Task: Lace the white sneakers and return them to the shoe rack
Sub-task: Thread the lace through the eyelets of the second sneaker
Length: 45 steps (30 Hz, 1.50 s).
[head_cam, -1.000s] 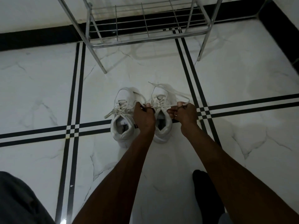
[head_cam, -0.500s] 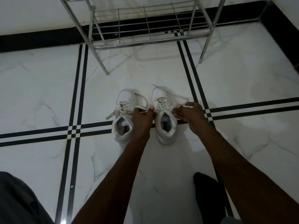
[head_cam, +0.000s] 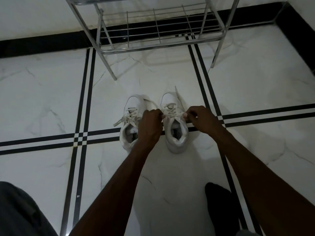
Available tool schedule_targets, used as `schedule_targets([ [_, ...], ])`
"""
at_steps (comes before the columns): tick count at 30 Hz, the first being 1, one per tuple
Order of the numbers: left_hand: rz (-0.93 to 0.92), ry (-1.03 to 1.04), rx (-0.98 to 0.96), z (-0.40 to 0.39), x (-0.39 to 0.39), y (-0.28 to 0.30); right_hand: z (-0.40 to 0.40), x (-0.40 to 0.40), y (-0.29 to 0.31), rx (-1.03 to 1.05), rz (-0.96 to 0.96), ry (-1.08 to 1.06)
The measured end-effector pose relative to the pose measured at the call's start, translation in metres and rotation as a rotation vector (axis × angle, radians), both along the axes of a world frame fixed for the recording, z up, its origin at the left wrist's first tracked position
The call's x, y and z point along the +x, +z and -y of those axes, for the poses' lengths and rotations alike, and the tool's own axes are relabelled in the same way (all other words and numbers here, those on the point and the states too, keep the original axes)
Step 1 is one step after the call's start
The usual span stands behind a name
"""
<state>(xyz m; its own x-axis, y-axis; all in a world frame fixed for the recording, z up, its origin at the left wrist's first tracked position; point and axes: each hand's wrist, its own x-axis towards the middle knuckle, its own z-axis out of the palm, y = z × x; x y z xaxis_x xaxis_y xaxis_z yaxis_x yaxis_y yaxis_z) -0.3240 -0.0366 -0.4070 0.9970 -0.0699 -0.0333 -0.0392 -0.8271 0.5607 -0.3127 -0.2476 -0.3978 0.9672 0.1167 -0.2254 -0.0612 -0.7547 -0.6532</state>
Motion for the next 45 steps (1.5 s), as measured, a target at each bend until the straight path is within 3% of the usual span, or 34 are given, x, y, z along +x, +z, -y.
schedule_targets([
  [4, 0.040, -0.036, 0.007, -0.023, 0.010, -0.005, 0.009, 0.004, 0.024, 0.188, -0.093, -0.088],
  [7, 0.018, -0.008, -0.199, -0.026, 0.018, 0.012, -0.003, 0.014, 0.042, 0.510, -0.180, -0.209],
  [10, -0.190, 0.035, -0.533, -0.016, 0.027, 0.033, -0.020, 0.026, 0.049, 0.730, -0.237, -0.255],
  [14, -0.344, 0.120, -0.950, 0.003, 0.038, 0.046, -0.032, 0.033, 0.047, 0.741, -0.283, -0.272],
  [18, -0.366, 0.209, -1.054, 0.012, 0.038, 0.040, -0.028, 0.031, 0.035, 0.752, -0.278, -0.251],
  [26, -0.338, 0.139, -0.923, 0.014, 0.035, 0.029, -0.028, 0.029, 0.021, 0.649, -0.233, -0.200],
  [31, -0.252, -0.053, -0.765, 0.007, 0.034, 0.026, -0.030, 0.029, 0.017, 0.747, -0.289, -0.462],
  [34, -0.199, -0.139, -0.683, 0.004, 0.033, 0.025, -0.030, 0.026, 0.017, 0.825, -0.326, -0.491],
  [43, -0.131, -0.195, -0.544, 0.005, 0.041, 0.015, -0.023, 0.022, 0.025, 0.745, -0.300, -0.138],
  [45, -0.078, -0.224, -0.471, 0.004, 0.041, 0.015, -0.027, 0.023, 0.023, 0.670, -0.236, -0.160],
])
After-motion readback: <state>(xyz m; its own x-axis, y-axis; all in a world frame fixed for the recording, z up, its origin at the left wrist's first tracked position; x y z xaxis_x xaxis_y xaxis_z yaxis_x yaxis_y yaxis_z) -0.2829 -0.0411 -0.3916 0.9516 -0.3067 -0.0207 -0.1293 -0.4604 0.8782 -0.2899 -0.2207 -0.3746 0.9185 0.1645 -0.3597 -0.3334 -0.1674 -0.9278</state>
